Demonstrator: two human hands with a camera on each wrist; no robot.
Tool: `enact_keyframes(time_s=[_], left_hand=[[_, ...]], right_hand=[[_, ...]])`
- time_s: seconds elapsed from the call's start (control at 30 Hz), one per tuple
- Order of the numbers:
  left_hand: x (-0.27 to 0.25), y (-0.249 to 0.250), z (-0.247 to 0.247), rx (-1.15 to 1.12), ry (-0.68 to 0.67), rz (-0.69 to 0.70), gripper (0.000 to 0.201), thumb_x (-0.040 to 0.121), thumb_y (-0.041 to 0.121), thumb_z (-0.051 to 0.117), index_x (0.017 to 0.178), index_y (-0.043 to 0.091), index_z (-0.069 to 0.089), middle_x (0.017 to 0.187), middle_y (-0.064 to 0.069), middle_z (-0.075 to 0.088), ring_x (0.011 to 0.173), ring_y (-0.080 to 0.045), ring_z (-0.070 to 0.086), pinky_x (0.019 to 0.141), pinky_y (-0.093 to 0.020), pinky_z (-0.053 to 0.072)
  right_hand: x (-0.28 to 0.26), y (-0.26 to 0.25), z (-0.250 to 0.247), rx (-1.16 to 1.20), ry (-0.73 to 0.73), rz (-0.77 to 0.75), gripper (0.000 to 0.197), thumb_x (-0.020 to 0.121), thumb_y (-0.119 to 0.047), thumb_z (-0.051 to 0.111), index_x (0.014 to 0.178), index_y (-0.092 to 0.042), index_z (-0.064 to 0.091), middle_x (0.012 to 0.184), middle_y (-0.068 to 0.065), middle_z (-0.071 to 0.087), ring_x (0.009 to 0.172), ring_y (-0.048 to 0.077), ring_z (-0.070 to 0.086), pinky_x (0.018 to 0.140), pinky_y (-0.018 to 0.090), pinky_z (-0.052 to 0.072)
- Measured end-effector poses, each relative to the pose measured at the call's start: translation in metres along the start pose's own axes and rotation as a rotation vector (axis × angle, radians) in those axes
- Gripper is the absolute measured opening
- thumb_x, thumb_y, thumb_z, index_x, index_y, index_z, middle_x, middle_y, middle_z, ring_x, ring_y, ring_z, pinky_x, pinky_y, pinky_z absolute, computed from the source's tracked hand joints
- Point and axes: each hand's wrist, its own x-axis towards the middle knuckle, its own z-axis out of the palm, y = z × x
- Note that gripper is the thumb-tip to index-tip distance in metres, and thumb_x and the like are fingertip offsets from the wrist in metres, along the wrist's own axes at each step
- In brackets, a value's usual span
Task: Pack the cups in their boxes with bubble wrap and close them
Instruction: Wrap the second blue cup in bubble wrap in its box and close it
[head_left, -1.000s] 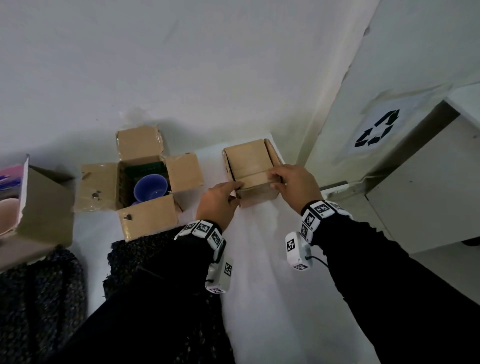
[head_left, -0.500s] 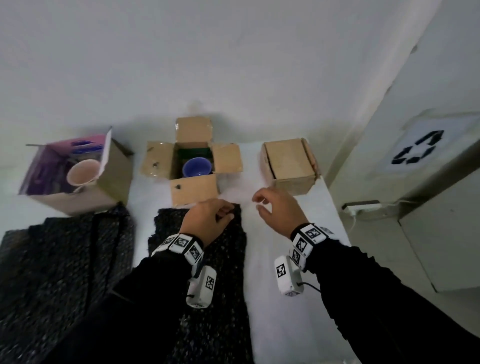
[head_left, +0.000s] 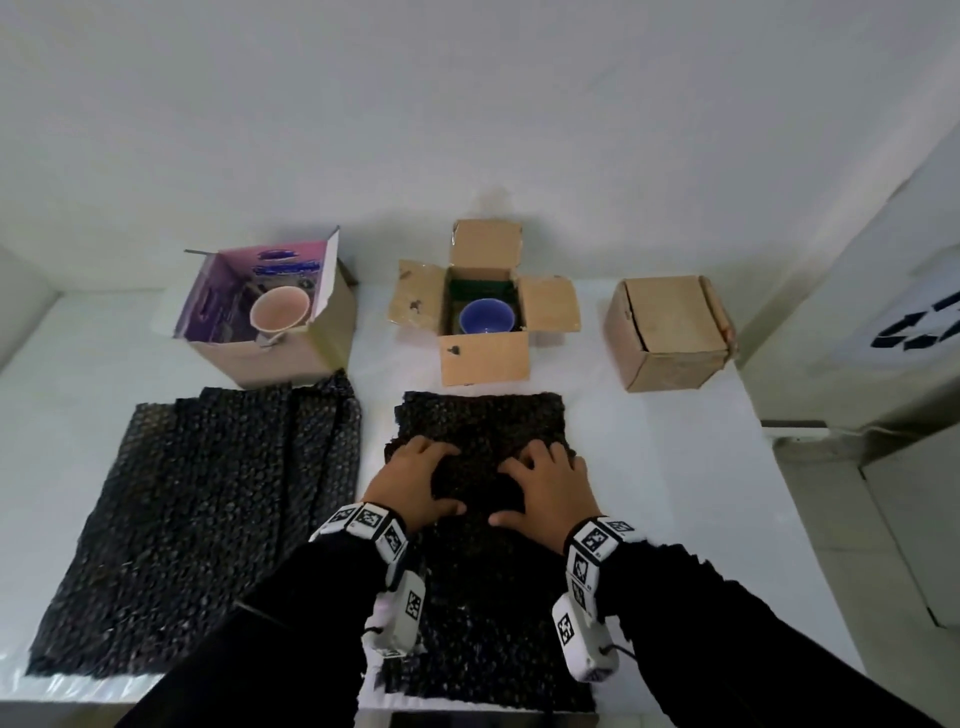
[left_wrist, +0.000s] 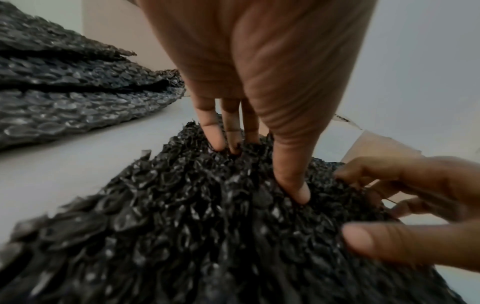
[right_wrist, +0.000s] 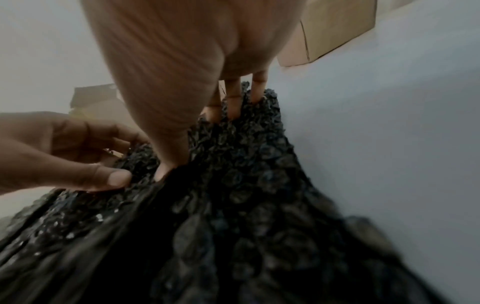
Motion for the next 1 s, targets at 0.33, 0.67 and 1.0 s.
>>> enact_keyframes(time_s=[0.33,0.67,1.0], left_hand=[[0.006,-0.003,-0.011,-0.206,-0.008,0.091,0.107,0.055,0.083,0.063,0.141,0.025,0.036,0.133,0.003,0.041,0.116,-0.016,0.049,0.101,-0.035,0.044],[0.017,-0.002,-0.010,0.026,-0.062,0.306,0.050,0.080,0.034,0.073,0.127,0.028,0.057,0.116,0.004,0.059,0.104,-0.017,0.058,0.091,-0.030,0.045],[0.028,-0.003,-0.073,-0.300,0.145,0.285,0.021,0.085,0.025,0.060,0.098,0.020,0.045,0.071,-0.002,0.061,0.065,-0.021,0.057,0.059,-0.032,0.043]], right_hand=[[0.016,0.003,-0.028,0.706,0.394,0.164,0.022,0.098,-0.022,0.050,0.113,-0.013,0.063,0.100,0.007,0.070,0.090,0.026,0.063,0.075,0.031,0.047],[0.019,0.007,-0.028,1.064,0.476,0.463,0.029,0.092,-0.003,0.044,0.087,-0.020,0.066,0.102,0.001,0.067,0.096,0.017,0.060,0.085,0.027,0.044],[0.045,0.007,-0.064,1.127,0.459,0.454,0.025,0.084,0.001,0.057,0.099,-0.017,0.048,0.092,0.001,0.058,0.088,0.022,0.056,0.077,0.032,0.044]])
